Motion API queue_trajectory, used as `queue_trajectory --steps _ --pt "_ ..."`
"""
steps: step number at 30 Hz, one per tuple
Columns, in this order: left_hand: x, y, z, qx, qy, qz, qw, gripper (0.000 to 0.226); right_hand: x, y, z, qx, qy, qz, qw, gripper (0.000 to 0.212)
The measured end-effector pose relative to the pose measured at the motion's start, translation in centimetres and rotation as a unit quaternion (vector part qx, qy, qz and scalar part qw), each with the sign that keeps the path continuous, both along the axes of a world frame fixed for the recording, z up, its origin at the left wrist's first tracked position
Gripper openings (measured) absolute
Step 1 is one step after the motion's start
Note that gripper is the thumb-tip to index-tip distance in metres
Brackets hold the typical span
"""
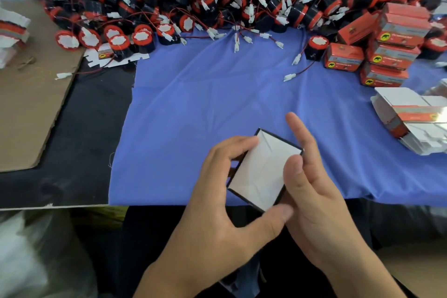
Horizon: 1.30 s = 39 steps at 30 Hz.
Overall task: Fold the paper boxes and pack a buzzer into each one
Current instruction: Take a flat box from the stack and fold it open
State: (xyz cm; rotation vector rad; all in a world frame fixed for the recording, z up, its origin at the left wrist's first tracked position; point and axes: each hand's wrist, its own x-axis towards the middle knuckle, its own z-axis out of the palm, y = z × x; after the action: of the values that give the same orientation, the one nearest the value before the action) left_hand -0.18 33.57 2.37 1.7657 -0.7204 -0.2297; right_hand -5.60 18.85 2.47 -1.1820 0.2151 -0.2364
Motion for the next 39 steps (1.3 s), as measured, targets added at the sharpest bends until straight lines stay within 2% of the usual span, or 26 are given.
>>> queue_trajectory --steps 2,4,6,8,10,11,12,14,15,17,19,20,22,26,28,30,31,32,35,39 --pt "0.2 0.3 0.3 0.043 0.025 0.031 0.998 0.070 -0.2 -0.3 0.7 -0.088 -0.020 0.005 0.996 0.069" --pt "0.6 0.3 0.5 0.048 0.022 0.052 0.997 0.067 -0.3 -0.4 1.5 -0.185 -0.027 0.025 0.982 0.068" --pt "1.2 0.0 0.5 0.014 0.035 0.038 0.999 0.084 -0.3 -0.4 2.1 -0.308 -0.040 0.026 0.950 0.069" --pt "2.0 -0.4 0.3 -0.035 0.076 0.023 0.996 0.096 -0.2 -0.6 2.0 -0.427 -0.053 -0.060 0.901 0.070" --pt "2.7 -0.9 -0.1 -0.102 0.115 0.030 0.988 0.086 -0.1 -1.2 1.5 -0.472 -0.050 -0.191 0.859 0.067" --pt "3.0 -1.1 -0.3 -0.129 0.133 0.039 0.982 0.079 0.0 -1.4 1.2 -0.465 -0.041 -0.225 0.855 0.066" --pt "3.3 -1.3 -0.6 -0.152 0.153 0.042 0.976 0.073 0.2 -1.7 0.7 -0.419 -0.031 -0.212 0.882 0.065" --pt "3.7 -1.5 -1.4 -0.165 0.177 0.033 0.970 0.065 0.9 -2.3 -0.2 -0.260 -0.035 -0.108 0.959 0.054" --pt "4.0 -1.5 -1.9 -0.146 0.167 0.035 0.975 0.064 1.3 -2.7 -0.9 -0.233 -0.047 -0.069 0.969 0.044" --pt "5.0 -1.6 -3.1 -0.020 0.080 0.073 0.994 0.065 2.2 -3.3 -2.6 -0.300 -0.032 -0.086 0.950 0.032" --pt "6.4 -1.9 -4.4 0.174 -0.034 0.115 0.978 0.068 2.9 -3.3 -4.6 -0.323 0.000 -0.110 0.940 0.030" --pt "6.9 -2.1 -5.0 0.245 -0.052 0.124 0.960 0.069 3.1 -3.2 -5.5 -0.316 0.025 -0.111 0.942 0.029" --pt "7.3 -2.3 -6.0 0.304 -0.043 0.135 0.942 0.069 3.3 -2.7 -7.0 -0.320 0.069 -0.115 0.938 0.026" --pt "7.8 -2.0 -6.7 0.296 -0.028 0.116 0.948 0.075 3.3 -3.2 -7.7 -0.307 0.083 -0.086 0.944 0.024" --pt "8.1 -1.2 -6.5 0.309 -0.004 0.078 0.948 0.092 2.8 -4.0 -7.4 -0.260 0.084 -0.049 0.961 0.036" --pt "8.5 0.2 -6.0 0.270 0.072 0.036 0.959 0.111 2.5 -5.1 -7.1 -0.216 0.089 -0.046 0.971 0.055" --pt "8.9 1.1 -5.6 0.242 0.113 0.017 0.964 0.115 2.6 -5.7 -6.9 -0.203 0.084 -0.059 0.974 0.055" --pt "9.3 1.9 -5.4 0.204 0.145 0.001 0.968 0.110 2.8 -6.4 -6.6 -0.186 0.077 -0.075 0.977 0.052" --pt "11.4 3.1 -4.5 0.056 0.210 0.033 0.975 0.062 4.8 -8.3 -5.8 -0.079 0.078 -0.083 0.990 0.061" --pt "15.3 1.5 -4.2 -0.047 0.230 0.127 0.964 0.037 10.2 -10.0 -4.1 -0.007 0.093 -0.016 0.996 0.061"
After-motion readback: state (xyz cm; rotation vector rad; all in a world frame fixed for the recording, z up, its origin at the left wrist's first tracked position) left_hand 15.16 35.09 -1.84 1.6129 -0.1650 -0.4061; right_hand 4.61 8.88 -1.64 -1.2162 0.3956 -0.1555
